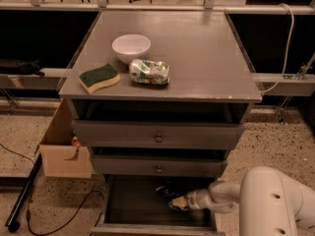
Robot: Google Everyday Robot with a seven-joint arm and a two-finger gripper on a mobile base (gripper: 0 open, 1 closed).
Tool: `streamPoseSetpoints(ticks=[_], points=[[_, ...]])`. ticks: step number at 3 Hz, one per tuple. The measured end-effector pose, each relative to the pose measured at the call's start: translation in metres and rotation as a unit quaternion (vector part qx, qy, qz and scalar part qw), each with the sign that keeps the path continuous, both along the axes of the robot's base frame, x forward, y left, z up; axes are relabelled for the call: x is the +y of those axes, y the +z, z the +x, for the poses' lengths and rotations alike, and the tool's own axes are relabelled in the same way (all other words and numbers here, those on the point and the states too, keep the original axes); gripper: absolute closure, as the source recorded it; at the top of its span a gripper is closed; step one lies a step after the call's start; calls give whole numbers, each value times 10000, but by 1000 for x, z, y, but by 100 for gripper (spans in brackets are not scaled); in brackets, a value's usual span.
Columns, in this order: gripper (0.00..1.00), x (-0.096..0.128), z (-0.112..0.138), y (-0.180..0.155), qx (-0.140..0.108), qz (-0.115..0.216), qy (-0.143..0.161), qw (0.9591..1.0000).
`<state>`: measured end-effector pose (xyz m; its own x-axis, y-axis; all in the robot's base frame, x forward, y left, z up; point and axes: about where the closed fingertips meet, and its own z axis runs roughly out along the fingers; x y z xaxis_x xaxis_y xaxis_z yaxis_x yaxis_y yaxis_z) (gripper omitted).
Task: Place blue chip bag into bottom drawer
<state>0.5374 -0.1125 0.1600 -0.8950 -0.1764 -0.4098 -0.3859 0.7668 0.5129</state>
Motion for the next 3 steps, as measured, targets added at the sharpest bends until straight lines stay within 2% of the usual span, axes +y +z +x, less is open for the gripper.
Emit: streamPoseSetpoints(ticks=[1, 2, 3], points=[[22, 0, 0, 0, 0, 0, 0, 10000], [0, 0, 0, 0, 1, 0, 1, 10000], [0, 0, 0, 0, 1, 0, 1, 10000]])
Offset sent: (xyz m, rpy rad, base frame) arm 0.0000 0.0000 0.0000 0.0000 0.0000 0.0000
